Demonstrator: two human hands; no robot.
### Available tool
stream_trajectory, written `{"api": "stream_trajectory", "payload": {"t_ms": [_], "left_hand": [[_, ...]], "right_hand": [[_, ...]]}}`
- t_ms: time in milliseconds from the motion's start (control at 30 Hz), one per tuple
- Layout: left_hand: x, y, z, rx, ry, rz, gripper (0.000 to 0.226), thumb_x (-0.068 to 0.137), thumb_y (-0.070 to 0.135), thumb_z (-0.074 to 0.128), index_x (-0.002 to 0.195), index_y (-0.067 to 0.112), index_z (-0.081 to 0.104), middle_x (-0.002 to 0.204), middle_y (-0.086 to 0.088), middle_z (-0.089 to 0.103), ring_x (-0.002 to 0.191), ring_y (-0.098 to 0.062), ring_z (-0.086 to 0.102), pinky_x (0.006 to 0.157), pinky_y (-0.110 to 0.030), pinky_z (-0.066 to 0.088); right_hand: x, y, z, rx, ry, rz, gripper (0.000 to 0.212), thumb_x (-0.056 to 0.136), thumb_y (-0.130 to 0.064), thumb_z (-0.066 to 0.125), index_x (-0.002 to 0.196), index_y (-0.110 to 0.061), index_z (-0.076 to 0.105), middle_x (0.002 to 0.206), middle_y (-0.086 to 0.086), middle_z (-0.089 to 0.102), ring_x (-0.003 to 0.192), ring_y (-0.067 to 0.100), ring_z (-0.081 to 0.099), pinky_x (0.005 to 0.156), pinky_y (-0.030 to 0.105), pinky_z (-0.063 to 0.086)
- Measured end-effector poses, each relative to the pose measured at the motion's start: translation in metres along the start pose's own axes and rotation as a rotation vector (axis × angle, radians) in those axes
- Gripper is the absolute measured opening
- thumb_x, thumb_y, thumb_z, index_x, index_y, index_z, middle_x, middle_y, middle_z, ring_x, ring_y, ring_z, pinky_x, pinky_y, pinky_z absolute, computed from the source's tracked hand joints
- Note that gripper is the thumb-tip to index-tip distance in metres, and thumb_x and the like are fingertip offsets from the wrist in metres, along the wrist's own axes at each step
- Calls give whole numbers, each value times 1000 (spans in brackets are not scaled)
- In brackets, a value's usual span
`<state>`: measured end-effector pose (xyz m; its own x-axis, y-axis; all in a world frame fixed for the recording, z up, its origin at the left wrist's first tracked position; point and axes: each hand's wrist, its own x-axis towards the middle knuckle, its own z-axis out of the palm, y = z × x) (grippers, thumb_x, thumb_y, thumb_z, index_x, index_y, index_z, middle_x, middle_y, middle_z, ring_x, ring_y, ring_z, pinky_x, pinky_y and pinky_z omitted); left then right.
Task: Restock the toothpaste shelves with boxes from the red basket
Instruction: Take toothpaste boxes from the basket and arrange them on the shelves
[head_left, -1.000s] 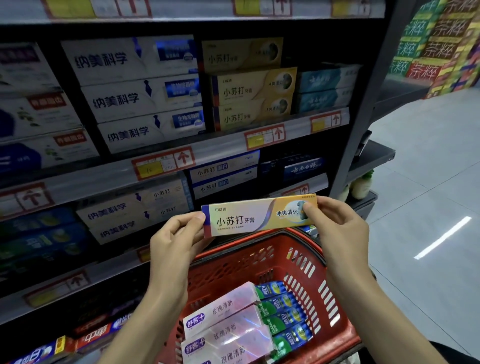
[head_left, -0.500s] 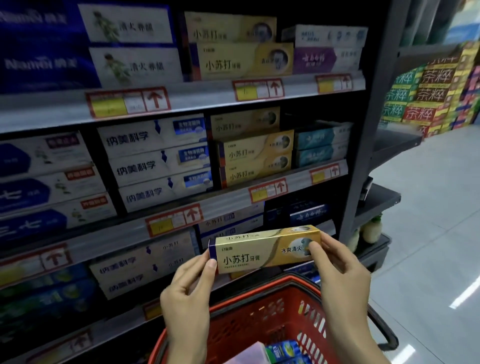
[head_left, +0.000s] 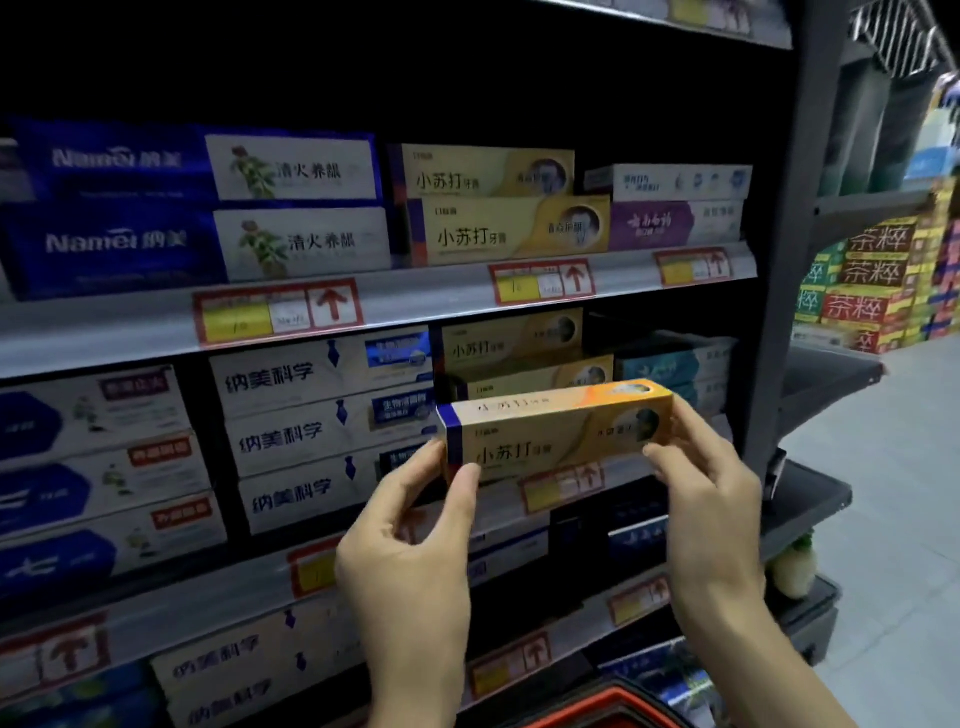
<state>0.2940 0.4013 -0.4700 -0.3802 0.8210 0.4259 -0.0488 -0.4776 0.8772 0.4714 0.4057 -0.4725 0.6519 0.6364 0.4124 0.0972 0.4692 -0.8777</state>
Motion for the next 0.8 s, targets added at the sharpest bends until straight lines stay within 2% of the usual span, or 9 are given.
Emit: {"api": "stream_trajectory", "payload": {"t_ms": [67,167,367,500,567,633,700,767,800], "left_hand": [[10,9,10,20,-53,35,35,85,28,80,118,39,74,109,26,73,106,10,66,96,-17,54],[24,15,25,31,-111,64,46,89,24,78,131,39,67,105,39,66,101,26,57,87,0,46],[42,12,44,48,-212,-10,65,92,25,75,148,42,48,88,53,51,95,25,52,87,-4,43],[47,11,51,104,-287,-17,74,95,8,68,157,32,34,46,44,44,51,25,49,52,3,39],[50,12,54,142,-314,-17,78,95,2,66,159,31,30,38,40,40,46,25,47,56,-1,44],[54,8,57,169,-337,-22,82,96,-1,64,159,33,25,38,41,39,50,19,53,65,-11,50],[56,2,62,198,-355,-37,84,97,-4,61,160,33,21,41,44,40,53,13,56,67,-13,49],[59,-6,66,219,-349,-40,83,97,-8,57,161,32,22,54,47,49,57,15,57,62,-8,50],[61,-11,68,229,-335,-32,82,97,-10,56,160,33,26,73,48,57,66,16,59,64,-5,49]], "right_hand": [[18,-3,8,6,6,-31,45,97,-12,60,136,-31,66,130,-11,67,119,4,62,103,35,51],[40,-4,17,17,6,-74,47,92,-7,56,128,-33,72,125,-5,70,112,3,65,92,26,52],[74,4,29,-11,-58,-131,58,81,-14,53,134,-31,68,127,-10,70,119,4,62,99,28,51],[90,9,30,-11,-142,-125,60,89,3,52,141,-26,61,118,-23,69,117,-6,60,104,24,50],[98,14,31,-31,-169,-121,70,89,4,52,154,-22,47,139,-16,60,131,-1,52,111,25,43],[105,20,33,-44,-195,-113,77,86,0,55,159,-21,38,156,-11,46,140,2,42,115,26,37],[109,24,36,-54,-226,-100,87,77,-11,58,160,-22,34,159,-13,40,144,2,36,121,34,32],[111,28,39,-78,-267,-111,88,70,-16,56,156,-23,41,153,-12,51,144,6,42,119,38,37],[111,30,40,-97,-281,-113,80,71,-14,55,150,-26,49,141,-15,61,137,4,50,113,33,44]]}}
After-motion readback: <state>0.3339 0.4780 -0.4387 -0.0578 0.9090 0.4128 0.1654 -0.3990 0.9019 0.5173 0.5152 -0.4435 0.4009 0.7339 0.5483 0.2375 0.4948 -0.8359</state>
